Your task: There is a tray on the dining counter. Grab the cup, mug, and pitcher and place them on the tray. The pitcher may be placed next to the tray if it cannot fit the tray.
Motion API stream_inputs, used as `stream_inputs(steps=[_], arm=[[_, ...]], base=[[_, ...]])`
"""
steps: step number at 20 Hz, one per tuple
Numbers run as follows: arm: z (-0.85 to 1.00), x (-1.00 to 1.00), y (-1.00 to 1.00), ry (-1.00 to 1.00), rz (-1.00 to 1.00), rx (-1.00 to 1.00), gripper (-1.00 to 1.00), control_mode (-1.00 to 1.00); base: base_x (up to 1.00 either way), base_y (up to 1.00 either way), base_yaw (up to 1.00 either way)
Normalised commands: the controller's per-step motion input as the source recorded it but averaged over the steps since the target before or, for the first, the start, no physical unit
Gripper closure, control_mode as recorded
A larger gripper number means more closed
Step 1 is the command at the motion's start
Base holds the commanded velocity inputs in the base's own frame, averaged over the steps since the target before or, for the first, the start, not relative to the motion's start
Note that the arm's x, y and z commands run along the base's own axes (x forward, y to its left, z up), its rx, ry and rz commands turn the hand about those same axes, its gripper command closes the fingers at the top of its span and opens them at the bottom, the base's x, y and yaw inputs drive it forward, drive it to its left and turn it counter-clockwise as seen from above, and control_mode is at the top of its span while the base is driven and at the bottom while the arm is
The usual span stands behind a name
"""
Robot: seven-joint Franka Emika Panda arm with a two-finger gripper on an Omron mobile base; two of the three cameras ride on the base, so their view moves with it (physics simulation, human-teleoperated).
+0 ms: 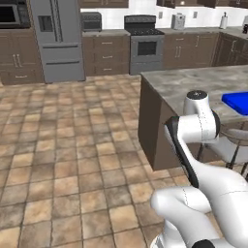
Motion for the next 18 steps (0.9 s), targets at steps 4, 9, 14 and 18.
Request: stream_inputs(steps=[4,9,14,18], arm=[[0.00,0.00,0.00,0.00,0.00,0.00,-1.00,1.00],[0.00,0.00,0.00,0.00,0.00,0.00,-1.00,1.00],[0.00,0.00,0.00,0.00,0.00,0.00,-1.00,1.00],[0.00,0.00,0.00,0.00,0.00,0.00,-1.00,1.00]], base=[[0.27,0.88,-0.06],[0.41,0.76,-0.10],[0.60,0.43,-0.09],[0.68,0.34,-0.10]])
